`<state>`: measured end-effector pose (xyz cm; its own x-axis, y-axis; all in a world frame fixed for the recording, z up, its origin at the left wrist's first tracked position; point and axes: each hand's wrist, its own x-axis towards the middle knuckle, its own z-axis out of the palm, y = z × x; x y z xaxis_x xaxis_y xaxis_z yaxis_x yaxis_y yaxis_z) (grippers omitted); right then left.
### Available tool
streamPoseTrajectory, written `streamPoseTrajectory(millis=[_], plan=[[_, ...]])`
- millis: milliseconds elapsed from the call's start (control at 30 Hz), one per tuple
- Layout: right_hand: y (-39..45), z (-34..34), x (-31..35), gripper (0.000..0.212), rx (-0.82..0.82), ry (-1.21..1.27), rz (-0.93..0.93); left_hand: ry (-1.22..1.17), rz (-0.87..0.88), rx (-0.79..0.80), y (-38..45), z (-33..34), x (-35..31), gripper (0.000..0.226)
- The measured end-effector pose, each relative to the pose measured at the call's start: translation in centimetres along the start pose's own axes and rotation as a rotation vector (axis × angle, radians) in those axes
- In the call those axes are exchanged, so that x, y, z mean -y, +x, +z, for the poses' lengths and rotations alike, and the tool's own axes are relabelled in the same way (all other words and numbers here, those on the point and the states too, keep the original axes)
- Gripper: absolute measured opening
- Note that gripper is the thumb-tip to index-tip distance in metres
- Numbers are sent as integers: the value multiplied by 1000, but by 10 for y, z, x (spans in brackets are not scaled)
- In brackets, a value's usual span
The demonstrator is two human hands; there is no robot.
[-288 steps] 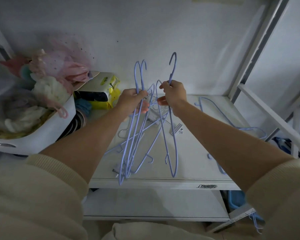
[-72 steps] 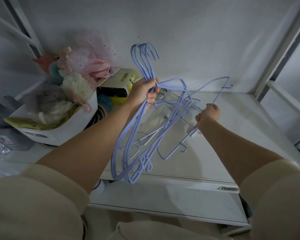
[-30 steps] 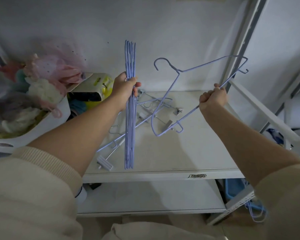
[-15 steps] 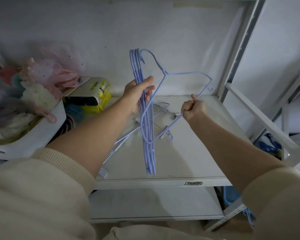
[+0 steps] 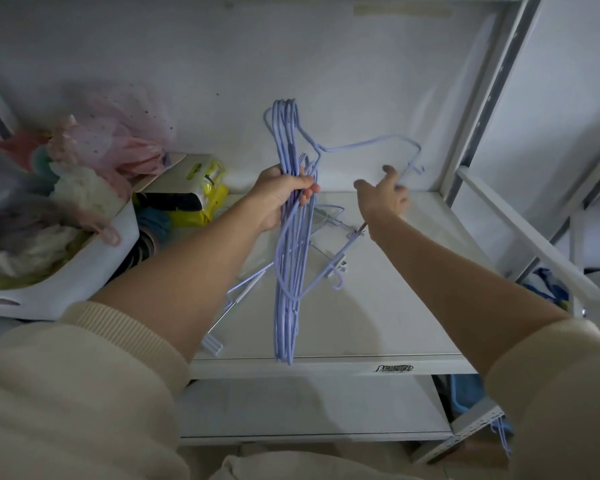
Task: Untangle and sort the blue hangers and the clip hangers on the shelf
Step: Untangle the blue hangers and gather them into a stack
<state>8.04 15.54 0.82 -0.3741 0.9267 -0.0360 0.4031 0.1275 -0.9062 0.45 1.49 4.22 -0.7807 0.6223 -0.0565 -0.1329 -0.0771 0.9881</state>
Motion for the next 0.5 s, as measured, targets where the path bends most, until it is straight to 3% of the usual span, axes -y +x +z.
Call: streamPoseTrajectory(millis=[100,200,267,333,400,500], plan=[[0,-1,21,67,4,-293,-332,-9,4,6,-1,-11,-1,30],[-5,15,43,63,150,-395,-565,34,7,47,-4,-17,1,30],[-10,26,53,44,283,-456,-590,65,-12,87,-9,-18,2,26],[-13,32,56,23,302,-565,-602,72,-26,99,-12,-21,5,25],[-12,34,53,17,276,-596,-653,17,-42,93,-14,-24,8,23],[-4,30,44,19,287,-447,-662,-81,-96,110,-14,-26,6,20]])
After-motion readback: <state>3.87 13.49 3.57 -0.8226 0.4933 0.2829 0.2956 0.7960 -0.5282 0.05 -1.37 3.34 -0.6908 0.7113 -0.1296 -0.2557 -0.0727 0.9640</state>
